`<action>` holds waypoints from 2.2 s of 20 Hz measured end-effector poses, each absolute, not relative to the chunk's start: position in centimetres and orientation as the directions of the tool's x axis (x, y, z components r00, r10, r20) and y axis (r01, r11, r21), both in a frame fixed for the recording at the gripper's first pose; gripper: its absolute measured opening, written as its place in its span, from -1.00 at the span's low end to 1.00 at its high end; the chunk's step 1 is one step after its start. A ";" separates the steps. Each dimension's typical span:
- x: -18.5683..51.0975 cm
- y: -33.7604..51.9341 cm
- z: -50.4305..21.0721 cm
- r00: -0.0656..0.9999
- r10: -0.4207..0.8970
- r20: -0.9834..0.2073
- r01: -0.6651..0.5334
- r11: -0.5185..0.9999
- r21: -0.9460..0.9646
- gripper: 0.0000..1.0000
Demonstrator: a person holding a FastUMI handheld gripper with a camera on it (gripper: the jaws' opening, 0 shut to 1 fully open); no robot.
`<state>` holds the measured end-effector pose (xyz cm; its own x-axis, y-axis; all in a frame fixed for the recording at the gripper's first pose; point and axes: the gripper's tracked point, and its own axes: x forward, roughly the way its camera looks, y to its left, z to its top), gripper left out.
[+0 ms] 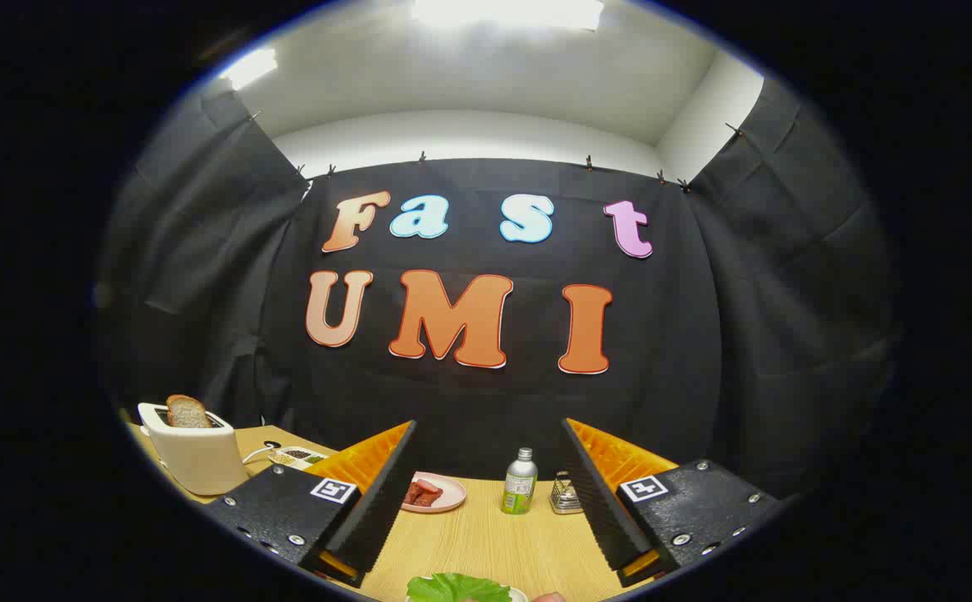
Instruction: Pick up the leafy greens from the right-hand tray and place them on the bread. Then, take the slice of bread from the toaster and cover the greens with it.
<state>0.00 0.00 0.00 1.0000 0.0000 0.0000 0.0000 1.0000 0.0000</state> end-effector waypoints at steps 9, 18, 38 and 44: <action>-0.4 0.6 0.4 1.000 0.007 0.009 -0.007 1.000 0.003 0.97; -0.7 1.1 0.3 1.000 0.015 0.011 -0.015 1.000 0.017 0.97; -0.1 1.4 -11.2 0.923 0.101 -0.370 -0.105 0.994 0.010 0.98; -1.1 1.5 -15.7 0.799 0.136 -0.585 -0.131 0.990 0.051 0.97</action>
